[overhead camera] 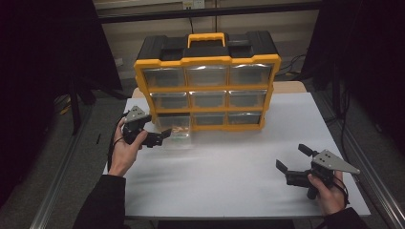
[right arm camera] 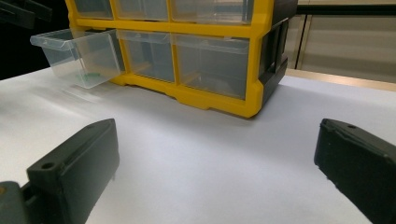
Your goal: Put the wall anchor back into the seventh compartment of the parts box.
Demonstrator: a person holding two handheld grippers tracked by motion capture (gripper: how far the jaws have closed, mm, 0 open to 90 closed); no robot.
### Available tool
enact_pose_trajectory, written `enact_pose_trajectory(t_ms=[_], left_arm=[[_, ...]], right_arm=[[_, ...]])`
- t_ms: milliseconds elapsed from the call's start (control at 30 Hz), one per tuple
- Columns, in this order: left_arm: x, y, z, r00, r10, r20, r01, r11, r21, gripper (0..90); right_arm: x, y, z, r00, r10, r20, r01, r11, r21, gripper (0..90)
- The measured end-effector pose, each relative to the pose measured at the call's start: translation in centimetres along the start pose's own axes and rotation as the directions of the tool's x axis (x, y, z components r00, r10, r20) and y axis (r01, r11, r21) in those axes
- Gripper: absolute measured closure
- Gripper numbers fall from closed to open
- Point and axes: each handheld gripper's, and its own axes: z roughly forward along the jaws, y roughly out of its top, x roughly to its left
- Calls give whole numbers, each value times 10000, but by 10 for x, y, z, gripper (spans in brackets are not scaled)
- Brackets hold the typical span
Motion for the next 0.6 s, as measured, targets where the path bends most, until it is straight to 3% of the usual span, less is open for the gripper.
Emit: enact_pose_trajectory(t_ms=[133,200,267,300,500,600], left_arm=[[-3,-9,-4,9998,-167,131,173,9985,-513,30],[-6,-14,-5,9995,-82,-292,70,9992,-406,23],[-7,-20,-7,9995,-194,-233,180,9982,-580,26],[-8,-22,-8,9991,-102,-415,82,9988,-480,27],[-5,-38,-15,9920,-69,-1264,29,9995,-314,28],[-6,-46,-20,9928,-217,-1178,163,9988,-461,29]], right_arm=[[0,0,0,10000,-26,-23,26,10000,8,0],[0,0,0,10000,-29,-11,29,10000,0,0],[0,0,0,10000,-30,-18,30,10000,-2,0],[0,0,0,10000,-25,-19,25,10000,2,0],[0,0,0,10000,-17,-16,17,10000,-3,0],[0,0,0,10000,-23,-51,23,10000,-33,0]])
